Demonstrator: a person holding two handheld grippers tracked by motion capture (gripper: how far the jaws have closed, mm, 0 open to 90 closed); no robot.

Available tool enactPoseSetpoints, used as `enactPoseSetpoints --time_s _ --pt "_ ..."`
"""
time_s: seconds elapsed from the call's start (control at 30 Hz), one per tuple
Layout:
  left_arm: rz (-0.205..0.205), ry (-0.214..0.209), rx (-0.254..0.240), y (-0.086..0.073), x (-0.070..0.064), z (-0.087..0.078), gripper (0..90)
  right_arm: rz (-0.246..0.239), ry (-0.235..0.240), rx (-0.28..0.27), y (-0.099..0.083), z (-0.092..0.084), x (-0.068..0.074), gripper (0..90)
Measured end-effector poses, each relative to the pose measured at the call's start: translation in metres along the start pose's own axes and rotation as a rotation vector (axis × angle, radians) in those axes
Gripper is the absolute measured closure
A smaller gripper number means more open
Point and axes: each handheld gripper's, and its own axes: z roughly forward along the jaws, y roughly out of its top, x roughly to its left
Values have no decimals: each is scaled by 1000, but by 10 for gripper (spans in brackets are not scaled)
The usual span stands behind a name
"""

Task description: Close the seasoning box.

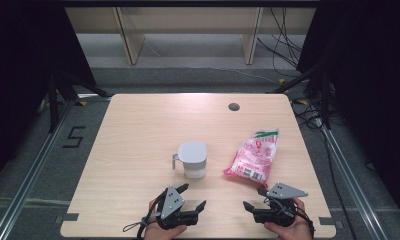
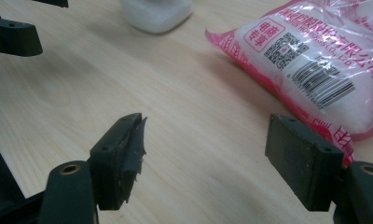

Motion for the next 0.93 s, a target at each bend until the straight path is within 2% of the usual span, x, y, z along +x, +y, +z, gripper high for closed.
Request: enactPoseSetpoints --time_s 0.03,0.07,0.1,0.13,0.17,0.2,0.23,0.27,0.3,0.33,0.4,0.43,0.47,0.5,0.53,0.57,0.6,0.63,0.67,0.7,0.73,0.77,0.8,0.83,0.87,0.93 --pt "-29 -2 -4 -1 -3 0 222 18 6 7 -1 0 3 288" --pt "-6 -4 -2 -1 -2 0 222 20 12 18 -2 -1 3 288" --pt "-51 0 -2 -3 -5 0 222 14 20 11 -3 0 3 288" --pt "-46 4 2 -3 -6 0 222 -8 7 12 -4 0 3 288" --pt "-47 4 6 -4 -7 0 222 20 20 25 -6 0 6 288" --pt "-39 5 10 -4 -7 0 222 3 8 26 -7 0 5 288" --pt "-48 0 6 -5 -8 1 222 20 31 48 -9 0 8 288" --pt "-50 0 10 -5 -8 1 222 -14 24 38 -9 0 6 288" --pt "-32 8 21 -5 -7 0 222 -27 32 38 -10 1 7 288" --pt "-52 -2 -4 -5 -9 2 222 -27 27 41 -10 0 7 288" --pt "-51 1 10 -5 -8 1 222 -18 49 47 -11 -1 8 288" --pt "-57 1 6 -5 -8 1 222 -26 34 36 -11 0 8 288" --pt "-49 5 5 -5 -8 0 222 -24 44 49 -11 -1 8 288" --pt "-24 1 3 -5 -6 1 222 -21 43 48 -11 -1 8 288" --pt "-53 2 -2 -5 -7 1 222 -20 44 48 -12 -1 9 288" --pt "-60 4 0 -6 -7 2 222 -11 43 48 -12 -1 9 287" --pt "-50 12 13 -5 -7 0 222 14 39 47 -12 -2 11 287" --pt "-63 6 -2 -6 -7 2 222 -16 36 38 -12 -1 8 286" --pt "-63 9 -5 -6 -7 2 222 -15 36 37 -12 -1 8 287" --pt "-68 7 2 -6 -7 1 222 -21 15 41 -12 -2 8 287" --pt "-72 6 0 -5 -7 2 222 -15 19 32 -12 -1 8 287" --pt "-58 17 23 -5 -6 1 223 -13 16 39 -12 -1 8 286" --pt "-58 5 6 -6 -5 3 223 -13 15 36 -13 -1 8 286" --pt "-74 9 14 -6 -5 3 223 -13 18 35 -13 -1 9 286" --pt "-81 11 -2 -6 -6 4 223 -12 29 40 -12 -1 8 286" --pt "-76 9 10 -6 -5 3 223 -3 23 39 -12 -2 8 286"
